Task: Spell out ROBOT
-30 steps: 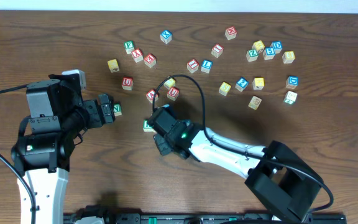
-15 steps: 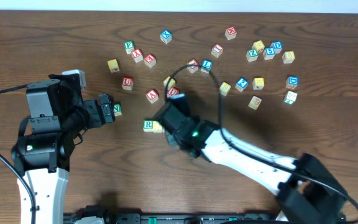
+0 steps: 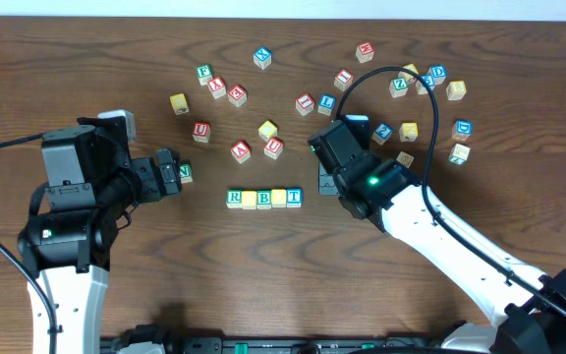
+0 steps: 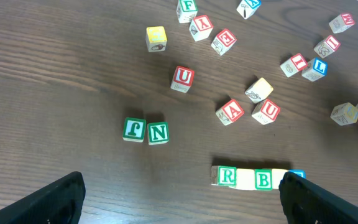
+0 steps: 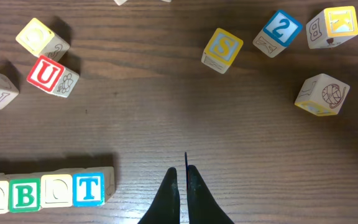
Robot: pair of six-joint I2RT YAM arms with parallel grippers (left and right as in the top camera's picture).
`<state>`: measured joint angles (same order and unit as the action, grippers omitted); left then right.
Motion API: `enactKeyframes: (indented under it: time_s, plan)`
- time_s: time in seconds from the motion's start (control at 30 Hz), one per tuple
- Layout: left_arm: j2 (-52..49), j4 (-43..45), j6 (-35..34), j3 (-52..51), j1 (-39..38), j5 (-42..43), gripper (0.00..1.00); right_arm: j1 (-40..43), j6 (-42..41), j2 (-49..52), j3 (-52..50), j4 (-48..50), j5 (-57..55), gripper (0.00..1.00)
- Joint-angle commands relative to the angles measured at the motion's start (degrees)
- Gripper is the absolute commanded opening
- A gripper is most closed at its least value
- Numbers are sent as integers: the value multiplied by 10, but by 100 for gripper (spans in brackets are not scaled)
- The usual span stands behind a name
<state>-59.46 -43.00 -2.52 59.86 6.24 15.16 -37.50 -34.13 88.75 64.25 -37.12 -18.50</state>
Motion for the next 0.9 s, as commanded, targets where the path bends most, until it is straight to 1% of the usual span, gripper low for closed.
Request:
enactKeyframes:
  time_s: [0.0, 0.17, 0.27, 0.33, 0.5, 0.6, 0.73, 0.87]
  plan:
    - [0, 2, 8, 12, 2, 7, 98, 1, -10, -10, -2, 2, -9, 1]
    - [0, 2, 8, 12, 2, 7, 98, 1, -5, 14, -3, 42, -11, 1]
    - [0, 2, 8, 12, 2, 7, 98, 1, 5, 48, -3, 84, -11, 1]
    - [0, 2, 8, 12, 2, 7, 98, 1, 18, 93, -3, 129, -2, 1]
    - [0, 2, 8, 12, 2, 7, 98, 0, 31, 152, -3, 181, 25, 1]
    - [0, 2, 8, 12, 2, 7, 98, 0, 39, 165, -3, 200, 42, 1]
    - [0, 2, 8, 12, 2, 7, 98, 0, 77, 167, -3, 228, 63, 1]
    - [0, 2, 8, 12, 2, 7, 98, 0, 125, 170, -3, 259, 147, 1]
